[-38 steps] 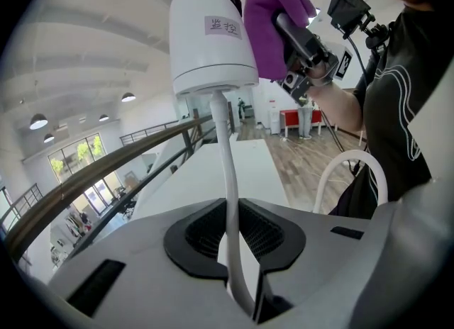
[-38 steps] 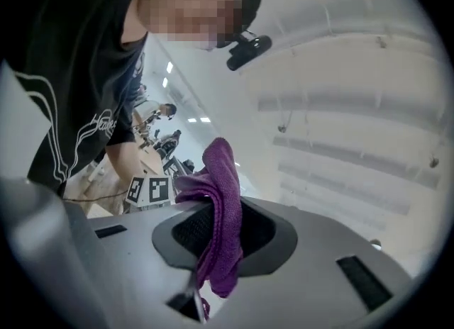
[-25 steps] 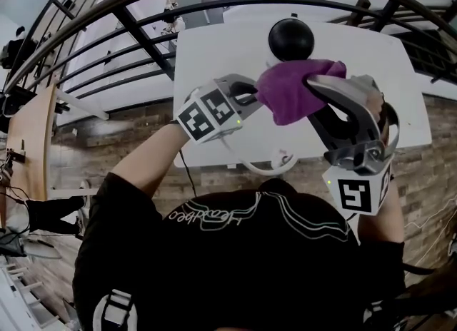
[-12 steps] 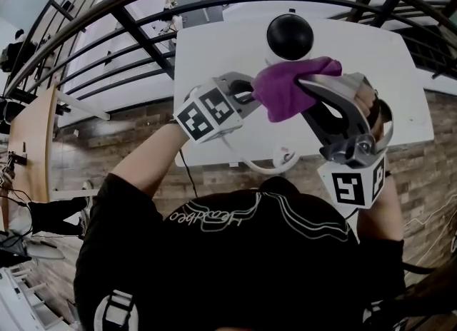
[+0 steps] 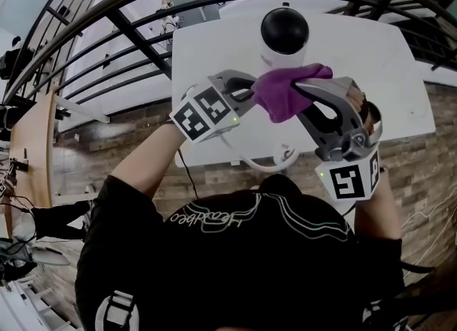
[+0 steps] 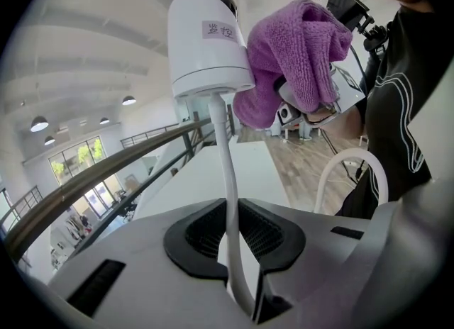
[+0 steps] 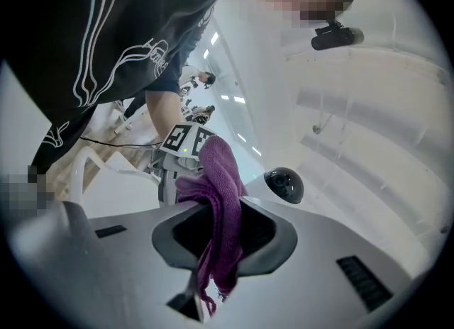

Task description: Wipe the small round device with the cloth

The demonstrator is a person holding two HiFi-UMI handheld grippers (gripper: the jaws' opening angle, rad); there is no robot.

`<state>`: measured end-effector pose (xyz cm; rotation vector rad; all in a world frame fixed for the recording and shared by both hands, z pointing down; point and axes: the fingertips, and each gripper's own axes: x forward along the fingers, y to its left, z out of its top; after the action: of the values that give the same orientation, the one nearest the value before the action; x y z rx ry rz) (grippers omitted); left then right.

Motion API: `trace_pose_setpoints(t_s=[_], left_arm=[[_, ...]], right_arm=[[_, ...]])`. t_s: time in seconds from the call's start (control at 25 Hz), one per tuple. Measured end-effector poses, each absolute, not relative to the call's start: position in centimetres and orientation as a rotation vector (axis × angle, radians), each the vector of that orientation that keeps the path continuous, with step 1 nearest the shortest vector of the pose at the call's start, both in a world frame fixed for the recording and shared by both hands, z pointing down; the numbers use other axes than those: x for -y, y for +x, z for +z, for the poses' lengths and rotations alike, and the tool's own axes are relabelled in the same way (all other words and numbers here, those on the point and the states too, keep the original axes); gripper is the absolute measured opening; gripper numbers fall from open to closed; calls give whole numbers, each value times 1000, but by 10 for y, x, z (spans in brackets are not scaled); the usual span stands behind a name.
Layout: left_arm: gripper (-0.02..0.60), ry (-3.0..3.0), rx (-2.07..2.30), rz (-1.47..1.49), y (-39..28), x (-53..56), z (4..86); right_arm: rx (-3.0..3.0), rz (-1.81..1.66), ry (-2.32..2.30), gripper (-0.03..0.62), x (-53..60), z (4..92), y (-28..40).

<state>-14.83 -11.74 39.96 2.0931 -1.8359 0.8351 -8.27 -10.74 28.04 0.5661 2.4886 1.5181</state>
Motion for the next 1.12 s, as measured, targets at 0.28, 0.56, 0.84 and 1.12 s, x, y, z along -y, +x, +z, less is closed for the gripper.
trace_pose_setpoints(t_s=[0.28, 0.56, 0.84, 1.12], left_arm=[[58, 2110, 1829, 819, -148, 118, 400], [58, 2139, 1823, 811, -148, 117, 400], [58, 2154, 1812, 793, -146, 117, 399], [58, 2151, 1810, 810, -147, 116, 401]], right_arm=[[-2595, 1418, 621, 66, 117, 304, -84], [-2760, 1258, 628, 66, 132, 327, -82], [-2967, 840, 532, 66, 172, 320, -76], [-2937, 455, 429, 66, 214, 289, -80]])
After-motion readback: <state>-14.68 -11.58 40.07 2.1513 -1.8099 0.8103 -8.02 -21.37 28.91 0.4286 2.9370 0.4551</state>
